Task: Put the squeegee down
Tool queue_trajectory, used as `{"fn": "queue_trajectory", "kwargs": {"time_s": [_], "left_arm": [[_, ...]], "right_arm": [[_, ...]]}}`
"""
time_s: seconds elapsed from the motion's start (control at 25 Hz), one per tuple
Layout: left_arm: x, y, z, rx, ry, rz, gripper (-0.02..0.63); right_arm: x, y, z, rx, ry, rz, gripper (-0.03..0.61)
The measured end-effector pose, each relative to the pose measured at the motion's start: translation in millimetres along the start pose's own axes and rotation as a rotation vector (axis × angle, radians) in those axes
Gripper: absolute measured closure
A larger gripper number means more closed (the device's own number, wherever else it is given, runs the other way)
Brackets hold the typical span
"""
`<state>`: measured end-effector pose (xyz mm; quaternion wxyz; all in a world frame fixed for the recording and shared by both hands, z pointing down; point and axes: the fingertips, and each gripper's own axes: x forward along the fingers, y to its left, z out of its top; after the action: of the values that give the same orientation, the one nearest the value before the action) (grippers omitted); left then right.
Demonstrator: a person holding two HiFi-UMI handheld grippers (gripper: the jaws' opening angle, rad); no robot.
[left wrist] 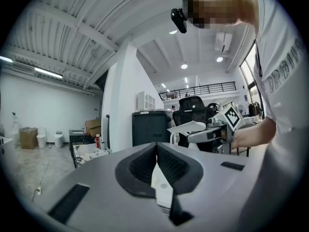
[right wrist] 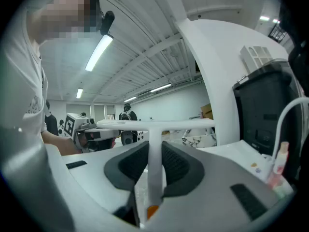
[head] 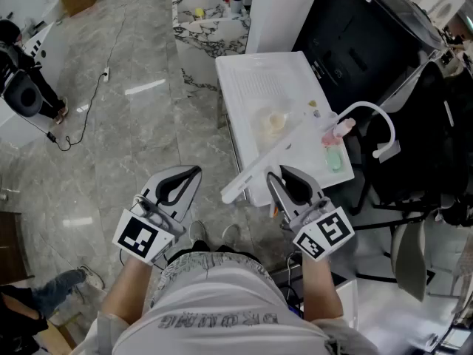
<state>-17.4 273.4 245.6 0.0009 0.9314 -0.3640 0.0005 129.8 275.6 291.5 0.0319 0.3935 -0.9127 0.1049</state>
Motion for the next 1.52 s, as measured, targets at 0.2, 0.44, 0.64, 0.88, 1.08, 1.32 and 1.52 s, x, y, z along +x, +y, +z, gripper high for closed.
{"fn": "queue_trajectory", "kwargs": {"time_s": [0.2,0.44,0.64,0.88,1.08,1.32,1.52], "left_arm": [[1,-2,1,0.002,0.001,0.002,0.594],[7,-7,1,0.003,-0.003,0.0,0.594],[11,-12,-3,-0.017,0.005,0.002,0.594],[14,-15,-3,-0.007,0.009,0.009,0.594],[20,-24,-4,0.001,0.014,0.012,0.594],[22,-27,-2,0.005,0.006,0.018,0.594],[21,-28,-2,0.005,-0.002,0.027,0.594]], "right_arm": [[-1,-2,0,0.002,0.002,0.0,0.485],[-2,-6,-3,0.01,0.001,0.013,0.484],[-9,-14,-7,0.02,0.003,0.015,0.483],[-12,-21,-10,0.025,0.002,0.016,0.484],[-19,-28,-15,0.034,0.002,0.025,0.485],[-23,-31,-16,0.032,0.008,0.031,0.484],[-25,-32,-17,0.026,0.008,0.038,0.484]]}}
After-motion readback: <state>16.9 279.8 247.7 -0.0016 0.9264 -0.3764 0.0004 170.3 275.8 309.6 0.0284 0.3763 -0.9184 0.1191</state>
